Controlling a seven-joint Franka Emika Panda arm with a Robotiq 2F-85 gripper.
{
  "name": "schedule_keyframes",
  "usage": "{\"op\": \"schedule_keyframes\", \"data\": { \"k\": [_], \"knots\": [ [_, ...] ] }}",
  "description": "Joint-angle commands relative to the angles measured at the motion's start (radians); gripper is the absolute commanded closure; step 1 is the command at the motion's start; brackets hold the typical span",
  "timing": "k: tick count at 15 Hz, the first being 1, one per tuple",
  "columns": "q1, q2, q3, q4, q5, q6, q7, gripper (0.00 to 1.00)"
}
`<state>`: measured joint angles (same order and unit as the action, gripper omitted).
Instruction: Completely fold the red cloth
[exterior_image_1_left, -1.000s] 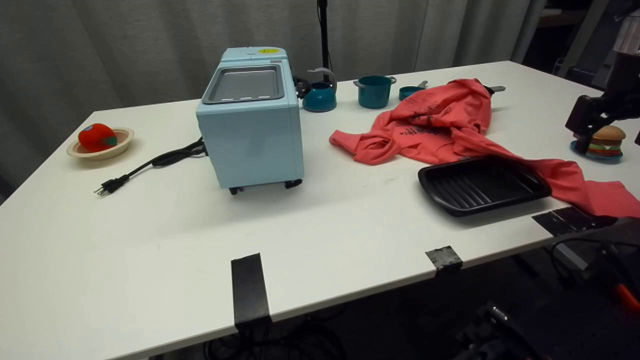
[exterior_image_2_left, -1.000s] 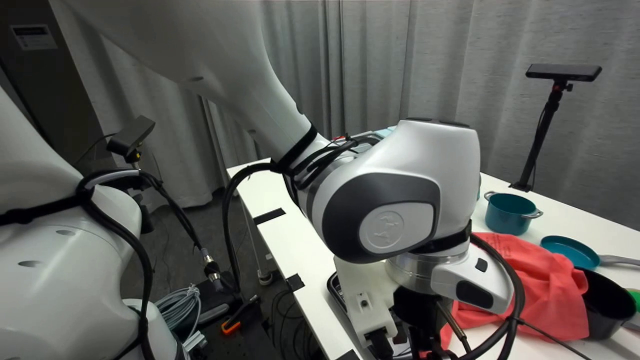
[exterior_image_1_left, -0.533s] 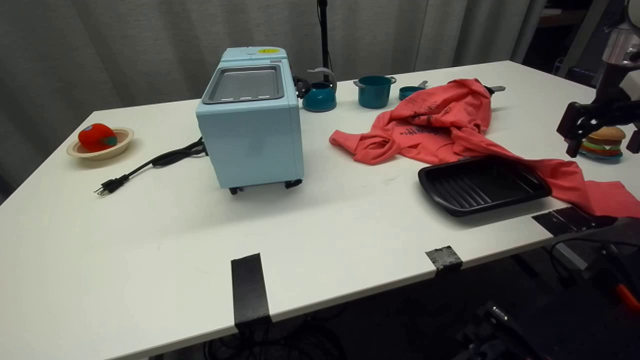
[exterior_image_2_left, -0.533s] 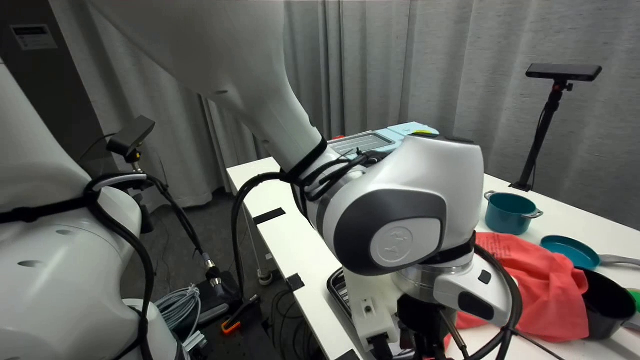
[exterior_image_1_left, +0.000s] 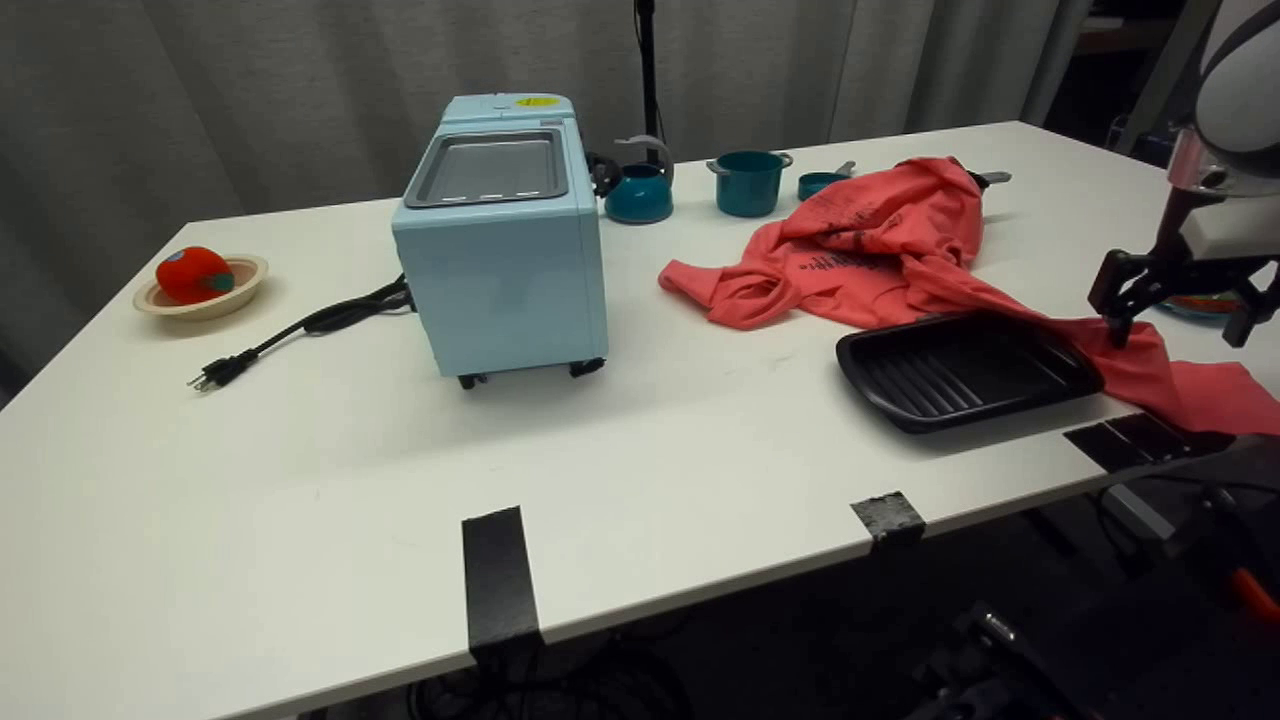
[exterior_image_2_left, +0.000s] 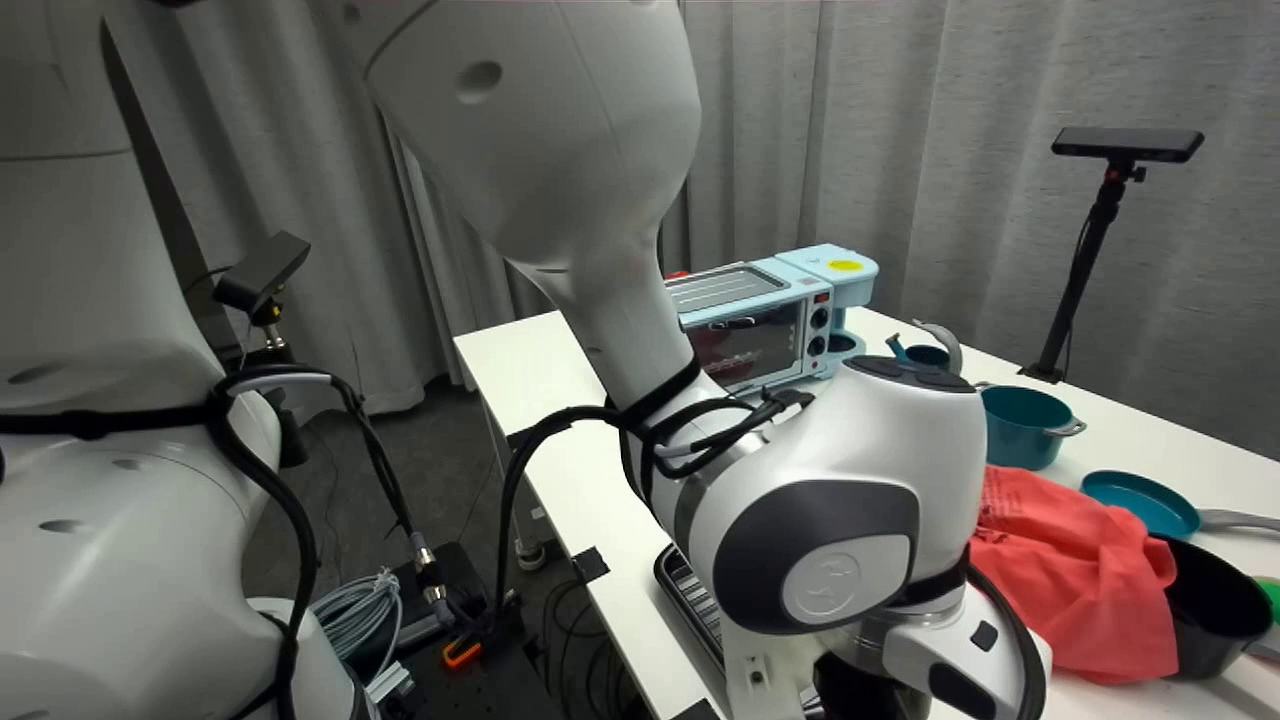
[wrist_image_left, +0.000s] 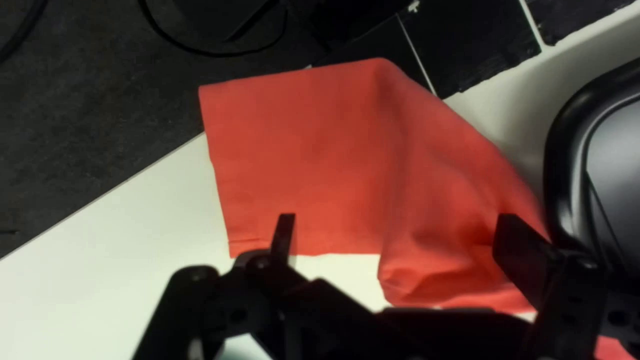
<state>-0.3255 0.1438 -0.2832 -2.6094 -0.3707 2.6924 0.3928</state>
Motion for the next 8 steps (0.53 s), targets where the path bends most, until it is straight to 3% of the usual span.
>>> {"op": "schedule_keyframes", "data": {
  "k": [1,5,7,8],
  "knots": [
    [0.049,0.080,-0.062,0.043,-0.014,0.030,0.038,0.00],
    [0.080,0.136,-0.097,0.049,0.008,0.069,0.033,0.03],
    [0.096,0.159,-0.107,0.046,0.031,0.083,0.029,0.28],
    [0.105,0.168,-0.112,0.045,0.040,0.088,0.029,0.31]
  ]
}}
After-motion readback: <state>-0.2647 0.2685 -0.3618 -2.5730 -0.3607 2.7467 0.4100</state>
